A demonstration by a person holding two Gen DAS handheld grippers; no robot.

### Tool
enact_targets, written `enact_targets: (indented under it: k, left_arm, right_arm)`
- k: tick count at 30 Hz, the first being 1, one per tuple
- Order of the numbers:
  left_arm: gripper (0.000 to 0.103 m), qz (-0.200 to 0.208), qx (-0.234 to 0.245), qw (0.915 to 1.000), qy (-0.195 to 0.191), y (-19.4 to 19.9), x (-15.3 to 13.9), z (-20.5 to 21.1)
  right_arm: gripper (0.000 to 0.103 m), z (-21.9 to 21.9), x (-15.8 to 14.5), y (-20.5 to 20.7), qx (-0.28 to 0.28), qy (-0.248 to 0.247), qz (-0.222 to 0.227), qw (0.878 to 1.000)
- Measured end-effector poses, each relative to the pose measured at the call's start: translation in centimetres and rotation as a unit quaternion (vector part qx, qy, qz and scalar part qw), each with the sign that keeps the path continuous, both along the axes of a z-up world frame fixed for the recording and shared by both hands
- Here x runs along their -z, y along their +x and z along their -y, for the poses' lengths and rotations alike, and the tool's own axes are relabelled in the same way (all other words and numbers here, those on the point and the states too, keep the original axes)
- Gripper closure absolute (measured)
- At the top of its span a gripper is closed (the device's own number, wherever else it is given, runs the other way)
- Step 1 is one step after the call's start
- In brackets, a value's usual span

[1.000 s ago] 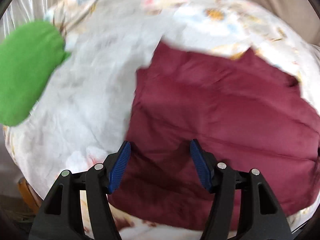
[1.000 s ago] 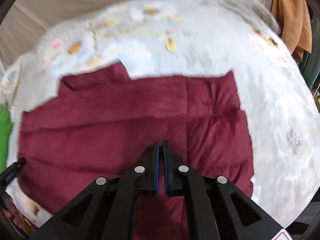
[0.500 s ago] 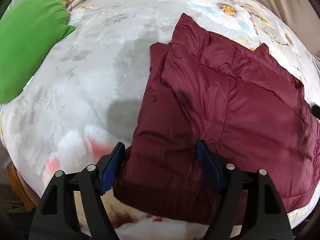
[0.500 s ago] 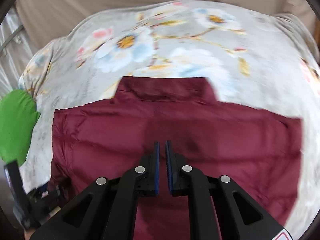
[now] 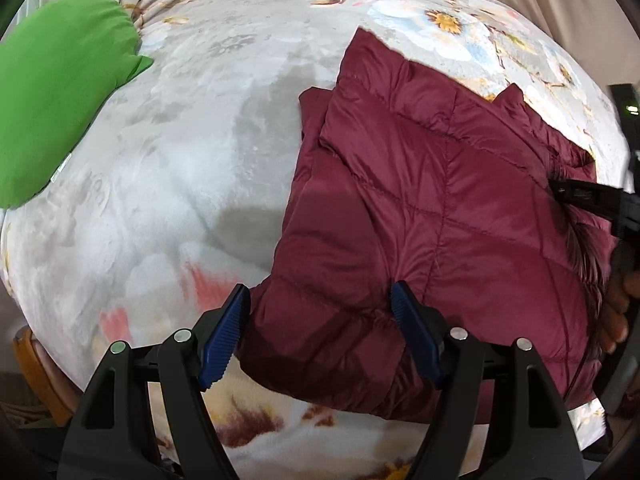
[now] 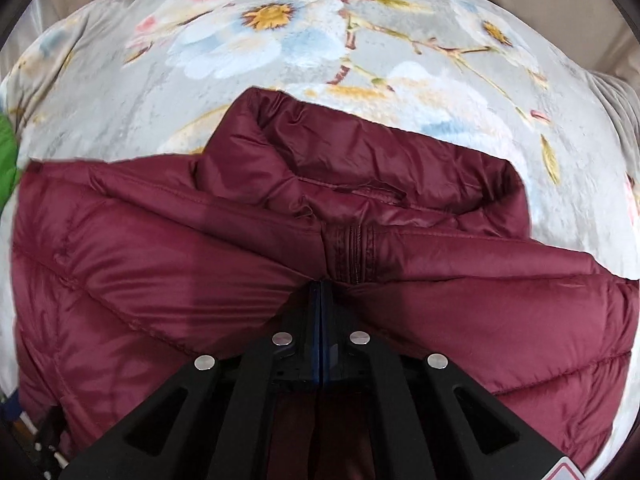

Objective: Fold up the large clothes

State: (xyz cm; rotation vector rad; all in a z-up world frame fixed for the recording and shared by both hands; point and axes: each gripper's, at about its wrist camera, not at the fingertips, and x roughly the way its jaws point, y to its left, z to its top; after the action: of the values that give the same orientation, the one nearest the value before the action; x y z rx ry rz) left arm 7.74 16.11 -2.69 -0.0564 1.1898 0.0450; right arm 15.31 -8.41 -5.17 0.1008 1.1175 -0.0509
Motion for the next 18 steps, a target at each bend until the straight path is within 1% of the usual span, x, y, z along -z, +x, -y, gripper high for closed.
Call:
enact_targets:
  k: [2, 3, 5, 7, 8, 11, 14, 16, 17, 18]
  left_arm:
    - [0.032, 0.0, -0.003, 1.0, -0.002, -0.1, -0.1, -0.1]
    - [0.032, 0.0, -0.005, 1.0, -0.004, -0.2, -0.2, -0.2]
    - [0.032, 0.0, -0.007, 1.0, -0.005, -0.2, -0.2, -0.3]
    - [0.032, -0.002, -0.009, 0.9999, -0.01, -0.2, -0.3, -0.3]
    - [0.032, -0.003, -0.011, 0.9998, -0.016, -0.2, -0.4, -0.4]
    - [0.032, -0.008, -0.024, 0.9988, -0.043, 0.2, -0.6, -1.5]
    - [0.024, -0.01, -0.045, 0.9949, -0.09, 1.2, -0.7, -3.6]
    - [0.02, -0.007, -0.065, 0.987, -0.147, 2.6, -0.2, -5.7]
    - [0.02, -0.01, -0.072, 0.9836, -0.165, 3.3, 0.3, -6.4]
    - [0.02, -0.017, -0.077, 0.9816, -0.174, 3.9, 1.0, -6.7]
  right_arm:
    - [0.103, 0.2, -1.4, -0.8, 0.003, 0.024, 0.015, 1.0]
    - [0.103, 0.2, -1.9, -1.2, 0.001, 0.028, 0.017, 0.999]
    - [0.103, -0.1, -2.0, -1.4, -0.004, 0.045, 0.007, 0.999]
    - [0.103, -0.2, -1.7, -1.7, -0.007, 0.062, -0.009, 0.998]
    - [0.103, -0.3, -1.0, -1.5, -0.011, 0.065, -0.022, 0.998]
    - [0.103, -1.0, 0.8, -1.1, -0.017, 0.055, -0.043, 0.997]
    - [0.103, -1.0, 1.7, -0.7, -0.014, 0.063, -0.046, 0.997]
    - [0.103, -1.0, 2.0, -0.6, -0.015, 0.066, -0.047, 0.997]
    - [0.103, -1.0, 2.1, -0.5, -0.018, 0.066, -0.047, 0.997]
    - [0.103, -1.0, 2.2, -0.4, -0.019, 0.066, -0.046, 0.997]
